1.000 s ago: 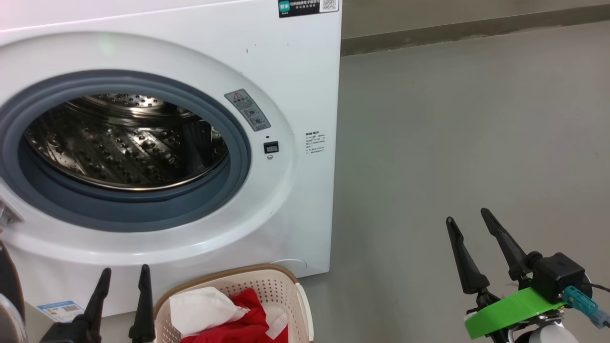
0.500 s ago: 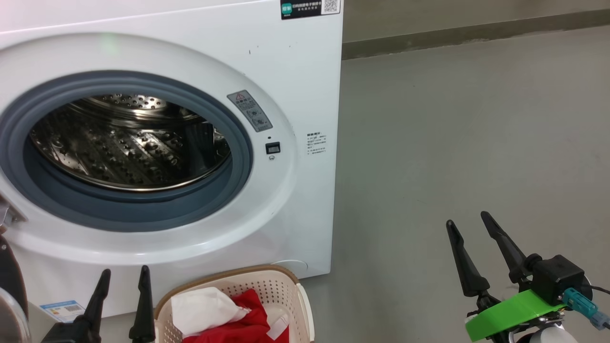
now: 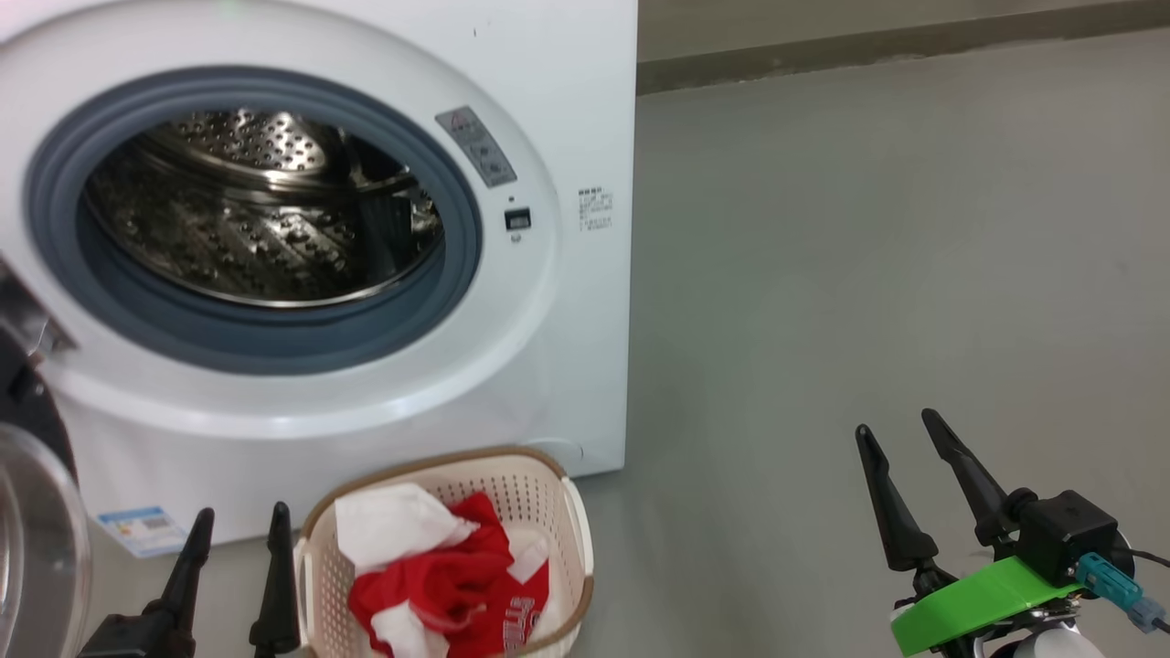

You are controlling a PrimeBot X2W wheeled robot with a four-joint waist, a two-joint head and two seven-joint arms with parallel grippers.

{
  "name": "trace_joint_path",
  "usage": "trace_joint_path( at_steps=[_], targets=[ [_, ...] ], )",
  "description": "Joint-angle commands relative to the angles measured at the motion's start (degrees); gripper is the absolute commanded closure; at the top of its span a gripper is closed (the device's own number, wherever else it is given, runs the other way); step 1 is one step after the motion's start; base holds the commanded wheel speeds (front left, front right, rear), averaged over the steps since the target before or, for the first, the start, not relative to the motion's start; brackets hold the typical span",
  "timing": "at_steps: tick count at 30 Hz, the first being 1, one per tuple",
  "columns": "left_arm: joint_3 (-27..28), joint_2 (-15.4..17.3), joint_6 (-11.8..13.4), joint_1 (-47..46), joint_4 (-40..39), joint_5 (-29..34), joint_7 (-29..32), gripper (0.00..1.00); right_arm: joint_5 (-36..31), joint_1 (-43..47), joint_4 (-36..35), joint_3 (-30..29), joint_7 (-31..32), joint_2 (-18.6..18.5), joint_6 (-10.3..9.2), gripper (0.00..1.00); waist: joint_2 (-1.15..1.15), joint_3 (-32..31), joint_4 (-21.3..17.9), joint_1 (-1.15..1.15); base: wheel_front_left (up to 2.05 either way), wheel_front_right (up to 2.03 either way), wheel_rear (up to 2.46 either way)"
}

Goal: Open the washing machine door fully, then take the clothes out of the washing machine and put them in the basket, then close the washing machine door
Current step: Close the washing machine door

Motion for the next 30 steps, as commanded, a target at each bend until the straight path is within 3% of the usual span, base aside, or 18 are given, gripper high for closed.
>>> trace_joint_path(
  at_steps=[1,9,21,30],
  targets=[
    [1.7,0.5,0.0,-0.9,-2.1,0.3,-0.7,0.0,0.3,-1.4,-1.1,1.5,-0.4,-0.2,0.36,0.0,0.0,0.0,0.2,0.0,-1.49,1.49,0.0],
    [1.8,0.5,-0.2,-0.8,-2.9,0.4,-0.7,0.0,0.3,-1.5,-1.0,1.4,-0.4,0.1,0.36,0.0,0.0,0.2,0.6,0.0,-1.0,1.0,0.0],
    [1.4,0.5,0.9,-0.5,-3.5,0.3,-0.7,0.0,0.3,-1.3,-1.0,1.4,-0.4,0.1,0.36,0.0,0.0,0.4,1.5,0.0,-0.07,0.07,0.0],
    [1.1,0.5,2.4,-0.3,-4.4,0.4,-0.7,0.0,0.2,-1.1,-1.2,1.9,-0.4,0.1,0.36,0.0,0.0,0.1,5.2,0.0,0.0,0.0,0.0]
  ],
)
